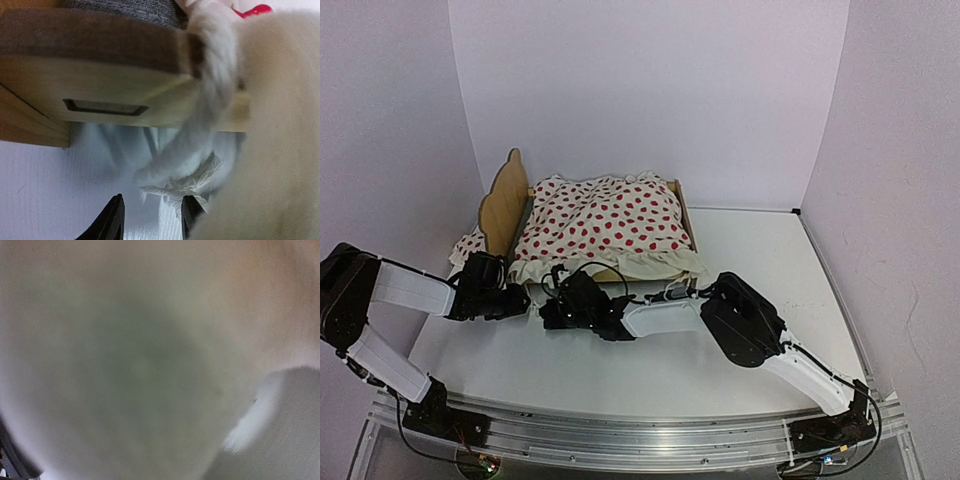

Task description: Set up the pet bed

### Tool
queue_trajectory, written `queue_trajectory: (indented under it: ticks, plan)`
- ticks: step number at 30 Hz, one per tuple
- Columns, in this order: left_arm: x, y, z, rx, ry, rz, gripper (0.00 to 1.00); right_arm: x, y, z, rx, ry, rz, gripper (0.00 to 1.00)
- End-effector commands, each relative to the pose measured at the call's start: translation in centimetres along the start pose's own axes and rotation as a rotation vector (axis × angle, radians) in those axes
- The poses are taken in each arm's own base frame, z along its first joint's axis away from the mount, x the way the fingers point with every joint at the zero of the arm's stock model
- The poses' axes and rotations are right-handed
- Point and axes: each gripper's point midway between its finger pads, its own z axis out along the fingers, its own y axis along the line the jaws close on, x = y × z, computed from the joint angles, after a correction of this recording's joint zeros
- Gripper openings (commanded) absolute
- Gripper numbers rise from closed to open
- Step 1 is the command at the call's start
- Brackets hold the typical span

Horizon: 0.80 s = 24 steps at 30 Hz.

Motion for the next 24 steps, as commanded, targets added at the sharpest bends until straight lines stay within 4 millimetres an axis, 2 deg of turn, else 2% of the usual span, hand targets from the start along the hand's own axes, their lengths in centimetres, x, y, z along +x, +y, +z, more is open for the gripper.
queue_trajectory:
  ticks: [1,5,7,8,12,13,16,20,24]
  plan:
    - [-3.0,1.3,0.2,-0.05,-0.166,-0.094,0.41,0.2,-0.6,0.5,0.0,0.006,0.042,0.0]
    - [-3.5,1.6,0.3,-0.058,-0.2,-0.122,0.4,0.2,-0.6,0.7,-0.012,0.001,0.041,0.0]
    - [-3.4,1.6,0.4,-0.051,-0.208,-0.122,0.36,0.3,-0.5,0.8,-0.017,0.002,0.041,0.0]
    - [-3.4,1.6,0.4,-0.047,-0.211,-0.122,0.32,0.3,-0.5,0.9,-0.019,0.002,0.04,0.0]
    - [-3.3,1.3,0.4,-0.035,-0.203,-0.099,0.03,0.4,-0.6,1.1,-0.02,0.001,0.041,0.0]
    - [-3.3,1.2,0.3,-0.036,-0.188,-0.098,0.01,0.3,-0.6,1.1,-0.021,-0.002,0.041,0.0]
    - [-2.4,0.7,-0.2,-0.045,-0.082,-0.104,0.0,-0.1,-0.1,1.2,-0.03,-0.013,0.03,0.0]
    - [-0.2,1.1,-1.6,-0.091,0.074,-0.134,0.0,-1.6,0.8,1.0,-0.04,-0.046,0.015,0.0]
    - [0.6,1.5,-2.4,-0.113,0.12,-0.124,0.0,-2.3,1.5,1.2,-0.042,-0.047,0.005,0.0]
